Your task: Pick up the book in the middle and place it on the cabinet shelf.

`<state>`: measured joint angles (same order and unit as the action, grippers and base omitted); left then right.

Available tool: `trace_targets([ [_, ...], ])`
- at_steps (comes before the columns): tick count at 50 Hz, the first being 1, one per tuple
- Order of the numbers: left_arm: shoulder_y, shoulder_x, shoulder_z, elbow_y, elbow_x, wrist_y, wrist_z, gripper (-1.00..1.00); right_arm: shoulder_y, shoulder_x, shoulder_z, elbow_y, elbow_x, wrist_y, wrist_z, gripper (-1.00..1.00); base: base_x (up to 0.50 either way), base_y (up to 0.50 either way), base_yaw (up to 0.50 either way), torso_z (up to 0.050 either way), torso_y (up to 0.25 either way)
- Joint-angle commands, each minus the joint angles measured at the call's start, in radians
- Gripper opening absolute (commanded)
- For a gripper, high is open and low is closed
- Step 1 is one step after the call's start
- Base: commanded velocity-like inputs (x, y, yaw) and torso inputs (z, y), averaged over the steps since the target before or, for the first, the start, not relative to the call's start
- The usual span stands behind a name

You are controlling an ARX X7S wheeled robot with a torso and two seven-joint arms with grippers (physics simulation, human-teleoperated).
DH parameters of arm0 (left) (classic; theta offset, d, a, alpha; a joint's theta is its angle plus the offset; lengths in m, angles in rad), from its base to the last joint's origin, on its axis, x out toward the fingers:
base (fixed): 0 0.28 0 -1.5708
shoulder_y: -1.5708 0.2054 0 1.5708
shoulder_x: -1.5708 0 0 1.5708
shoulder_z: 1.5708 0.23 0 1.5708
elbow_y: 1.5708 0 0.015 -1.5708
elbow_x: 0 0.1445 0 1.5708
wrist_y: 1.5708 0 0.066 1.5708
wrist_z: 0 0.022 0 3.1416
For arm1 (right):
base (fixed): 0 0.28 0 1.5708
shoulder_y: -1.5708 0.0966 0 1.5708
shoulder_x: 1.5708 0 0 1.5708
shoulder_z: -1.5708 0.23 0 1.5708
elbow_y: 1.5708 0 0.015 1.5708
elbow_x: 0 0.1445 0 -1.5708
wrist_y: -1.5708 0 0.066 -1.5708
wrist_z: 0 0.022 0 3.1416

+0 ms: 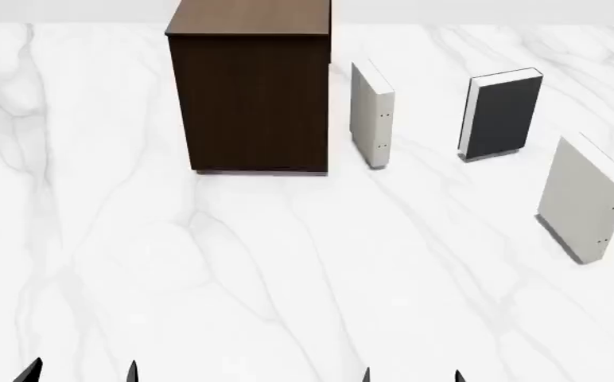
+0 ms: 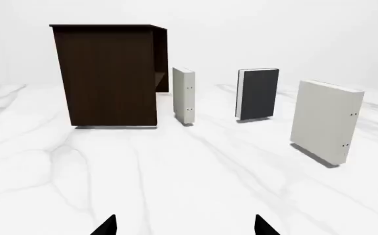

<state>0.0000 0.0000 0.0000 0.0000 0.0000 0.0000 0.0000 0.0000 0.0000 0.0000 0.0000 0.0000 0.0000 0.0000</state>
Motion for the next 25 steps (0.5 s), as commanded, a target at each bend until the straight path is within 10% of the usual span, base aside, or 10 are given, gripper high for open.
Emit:
trace_targets([
  [1,0.0,-0.014,0.01,0.006,-0.031,0.003,-0.018,1.0,-0.001,0.016,-0.02,-0.006,0.011,0.008,0.023,1.0,0.0,0.0,0.0,0.0,0.0],
  [24,0.001,-0.064,0.067,0.011,-0.082,0.006,-0.093,1.0,0.002,0.065,-0.07,-0.003,0.022,0.006,0.124,1.0,0.0,0.0,0.0,0.0,0.0],
  [25,-0.15,-0.077,0.15,-0.15,-0.053,-0.15,0.15,1.0,0.15,0.073,-0.15,0.15,-0.092,0.15,-0.15,1.0,0.0,0.0,0.0,0.0,0.0],
])
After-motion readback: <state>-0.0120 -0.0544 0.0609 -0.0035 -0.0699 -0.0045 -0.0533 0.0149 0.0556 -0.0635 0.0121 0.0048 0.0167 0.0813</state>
